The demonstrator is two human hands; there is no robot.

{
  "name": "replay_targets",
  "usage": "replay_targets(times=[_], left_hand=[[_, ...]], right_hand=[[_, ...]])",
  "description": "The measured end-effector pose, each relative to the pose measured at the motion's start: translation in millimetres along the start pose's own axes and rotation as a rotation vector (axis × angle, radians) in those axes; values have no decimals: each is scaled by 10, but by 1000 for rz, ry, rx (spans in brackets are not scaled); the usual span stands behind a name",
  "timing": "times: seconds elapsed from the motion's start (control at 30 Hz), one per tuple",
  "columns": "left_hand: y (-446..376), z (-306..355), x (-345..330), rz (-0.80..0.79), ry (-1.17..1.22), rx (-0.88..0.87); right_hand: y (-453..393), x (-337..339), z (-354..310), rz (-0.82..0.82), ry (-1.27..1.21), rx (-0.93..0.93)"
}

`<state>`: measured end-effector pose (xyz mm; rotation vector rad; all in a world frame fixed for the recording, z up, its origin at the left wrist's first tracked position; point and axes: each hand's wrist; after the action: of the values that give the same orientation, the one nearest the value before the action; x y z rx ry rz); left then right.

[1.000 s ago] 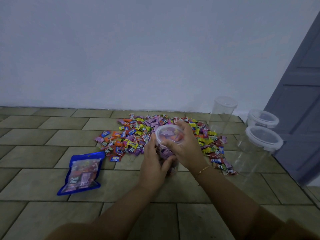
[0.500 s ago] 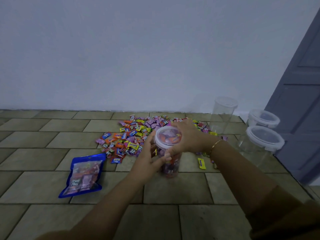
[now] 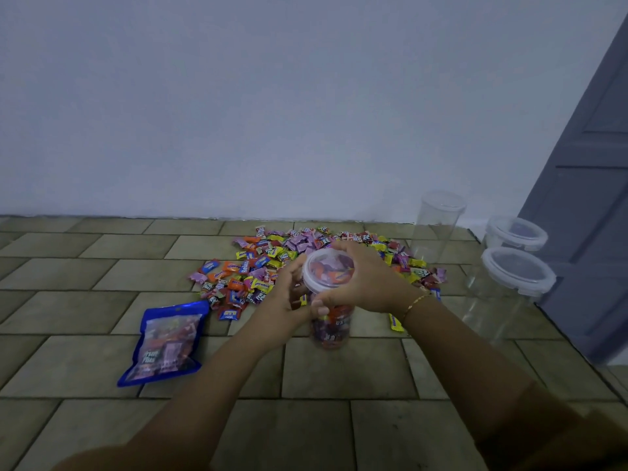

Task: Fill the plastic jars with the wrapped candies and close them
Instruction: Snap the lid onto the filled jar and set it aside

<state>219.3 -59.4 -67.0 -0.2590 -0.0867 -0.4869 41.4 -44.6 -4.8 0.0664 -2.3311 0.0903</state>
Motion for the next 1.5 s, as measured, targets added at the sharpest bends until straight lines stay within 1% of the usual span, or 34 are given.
replay_targets(times=[0.2,0.33,0.47,0.6,0.7,0.8,0.9,0.97,1.07,1.17,1.27,1.3,1.33,1.37,1.43,1.5], left_hand=[[85,59,-101,-9,-63,8],[84,93,-331,-99,-62,14],[12,126,-730,-200,-88,-3],[-43,155,-1116,-273,-133,-48],[-76,194,-1434,-338,-191,-77],[-104,222,-1727,-370,-232,-134],[-146,294,-2016,-356,-290,-180],[-198,363,-2210,-355,-443,-229],[-282,444,-2428,-349,-680,-385],[-417,460,-2454,-237,-742,-507],[-607,465,-2390,-49,-774,-610],[-681,470,-2367,13,-770,-603],[-755,483,-2348,41,-763,-552],[-834,485,-2339,35,-747,-470],[-1001,450,-2341,-42,-674,-294],[-1110,397,-2353,-136,-571,-175]], right_hand=[[248,122,17,-77,18,-76],[518,356,28,-110,52,-173],[823,662,99,-98,193,-305],[1086,919,137,-126,313,-430],[1297,1088,217,-121,347,-524],[1472,1214,321,-107,385,-631],[1585,1335,465,-43,463,-700],[1629,1414,568,-2,462,-762],[1648,1506,691,46,461,-786],[1628,1555,764,73,457,-778],[1580,1580,841,153,395,-746],[1553,1576,874,190,377,-732],[1531,1563,900,222,371,-728],[1506,1543,947,256,372,-730],[1454,1495,1060,315,419,-730],[1423,1425,1130,396,437,-771]])
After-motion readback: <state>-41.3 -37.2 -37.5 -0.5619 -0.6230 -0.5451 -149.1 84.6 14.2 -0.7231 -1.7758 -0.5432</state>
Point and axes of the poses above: each hand's wrist, its own y-axis away from the middle knuckle, its own x-axis out of the back of the hand, z = x × y, and after that the axes turned 6 degrees about -x, right-handed
